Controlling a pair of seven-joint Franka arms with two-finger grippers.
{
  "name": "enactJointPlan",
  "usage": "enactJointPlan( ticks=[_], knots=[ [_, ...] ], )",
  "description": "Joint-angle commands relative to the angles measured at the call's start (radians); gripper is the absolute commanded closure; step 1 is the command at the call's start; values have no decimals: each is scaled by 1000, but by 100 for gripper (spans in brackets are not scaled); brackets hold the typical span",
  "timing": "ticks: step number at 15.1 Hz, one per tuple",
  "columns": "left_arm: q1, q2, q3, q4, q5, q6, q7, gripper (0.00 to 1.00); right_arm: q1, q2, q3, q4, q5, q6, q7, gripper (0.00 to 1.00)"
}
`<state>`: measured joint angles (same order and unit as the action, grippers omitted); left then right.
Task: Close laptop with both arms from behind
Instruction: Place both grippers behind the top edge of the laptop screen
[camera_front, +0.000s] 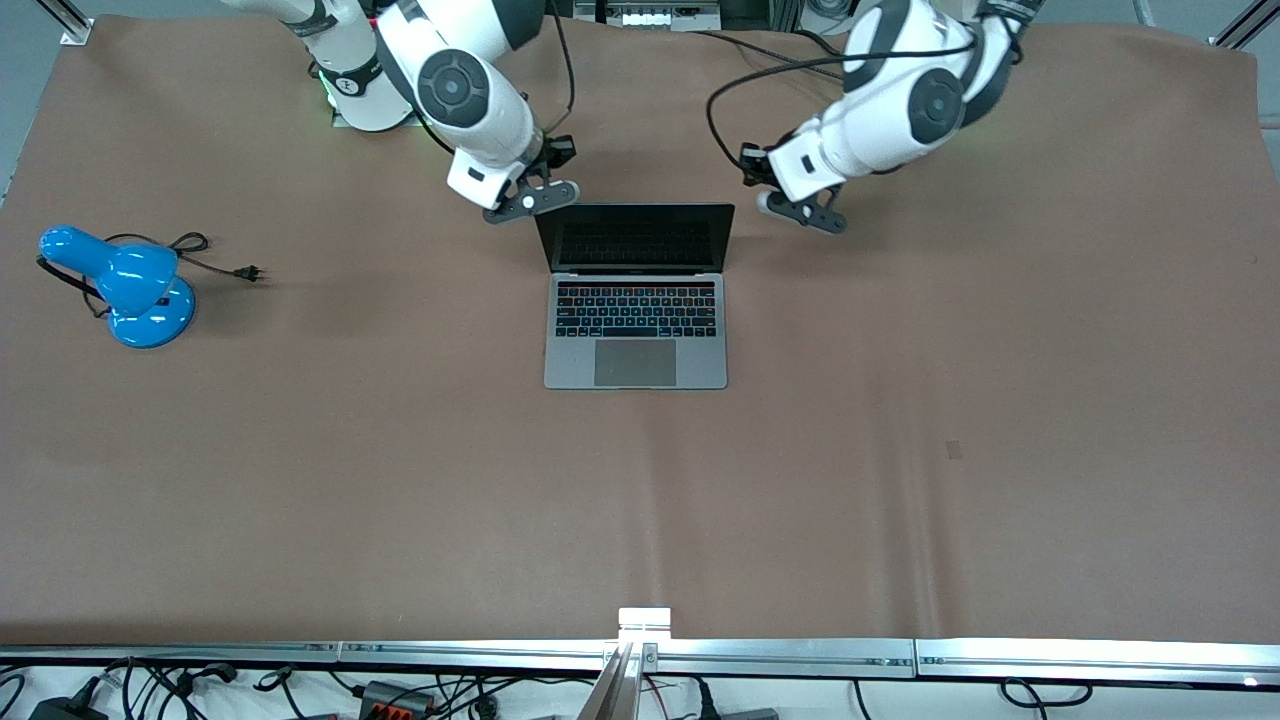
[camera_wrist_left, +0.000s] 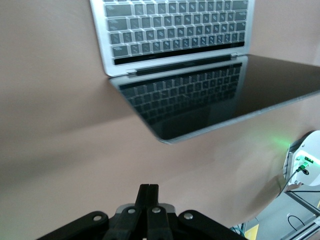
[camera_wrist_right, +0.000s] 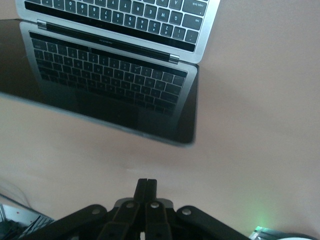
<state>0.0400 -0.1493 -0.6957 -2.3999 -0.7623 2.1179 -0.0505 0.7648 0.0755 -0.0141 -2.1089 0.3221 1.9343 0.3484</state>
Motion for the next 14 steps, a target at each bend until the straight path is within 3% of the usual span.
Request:
enactJointPlan(
  ticks=[1,7,9,14],
  knots=[
    [27,-36,-65,-51,-54,60,32,100,27,23,-18,3,15,44,23,100],
    [57,20,-76,-32,-64,121,21,100,11,79,-23,26,3,141,21,100],
    [102,94,-74,-13,-66,139,23,100,5,96,-29,36,3,188,21,100],
    [106,198,-76,37,-66,197,27,100,-10,113,-33,43,-41,271,98,100]
  ],
)
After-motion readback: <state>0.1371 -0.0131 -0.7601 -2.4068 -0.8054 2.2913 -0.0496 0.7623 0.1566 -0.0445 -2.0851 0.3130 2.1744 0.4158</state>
